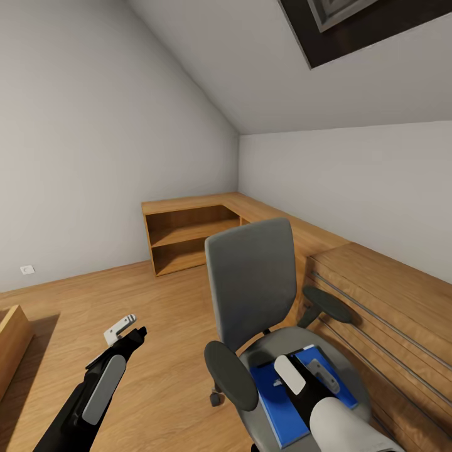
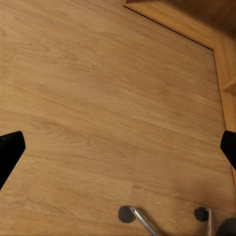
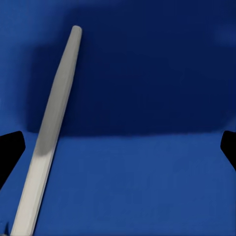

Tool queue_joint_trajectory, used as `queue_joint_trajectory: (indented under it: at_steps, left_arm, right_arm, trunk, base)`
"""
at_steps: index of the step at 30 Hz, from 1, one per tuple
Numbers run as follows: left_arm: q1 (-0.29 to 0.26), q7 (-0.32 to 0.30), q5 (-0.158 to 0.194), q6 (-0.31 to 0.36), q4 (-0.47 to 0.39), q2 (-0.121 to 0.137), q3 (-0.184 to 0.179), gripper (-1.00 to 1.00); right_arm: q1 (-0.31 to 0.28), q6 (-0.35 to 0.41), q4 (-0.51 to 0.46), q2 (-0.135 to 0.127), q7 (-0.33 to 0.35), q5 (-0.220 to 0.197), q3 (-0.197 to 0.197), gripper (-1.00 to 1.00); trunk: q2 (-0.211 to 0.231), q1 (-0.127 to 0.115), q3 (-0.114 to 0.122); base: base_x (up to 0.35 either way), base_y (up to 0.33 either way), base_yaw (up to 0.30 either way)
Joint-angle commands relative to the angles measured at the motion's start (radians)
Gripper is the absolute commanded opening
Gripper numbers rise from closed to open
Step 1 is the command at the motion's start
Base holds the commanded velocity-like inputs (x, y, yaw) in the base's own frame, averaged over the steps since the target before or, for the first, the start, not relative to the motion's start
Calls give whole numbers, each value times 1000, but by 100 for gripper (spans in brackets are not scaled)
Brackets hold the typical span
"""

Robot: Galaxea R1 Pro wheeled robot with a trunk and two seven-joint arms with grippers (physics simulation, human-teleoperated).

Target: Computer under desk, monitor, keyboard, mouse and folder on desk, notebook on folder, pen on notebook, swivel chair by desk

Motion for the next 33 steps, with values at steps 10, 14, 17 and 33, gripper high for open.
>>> queue_joint_trajectory:
  at_steps: [10,14,17,33]
  left_arm:
    - [-1,6,7,3,-2,-8,0,100]
    - [-1,6,7,3,-2,-9,-1,100]
    - [-1,6,7,3,-2,-9,-1,100]
    - [-1,6,7,3,-2,-9,-1,100]
  right_arm:
    - [-1,65,-1,1,13,-17,7,100]
    - [-1,75,-2,1,25,-19,6,100]
    - [-1,80,-2,1,31,-19,6,100]
    - [-1,111,-2,1,36,-20,4,100]
  trunk:
    - [-1,0,-1]
    - [-1,0,-1]
    - [-1,0,-1]
    - [-1,0,-1]
  base:
    - [0,0,0]
    - [0,0,0]
    - [0,0,0]
    - [0,0,0]
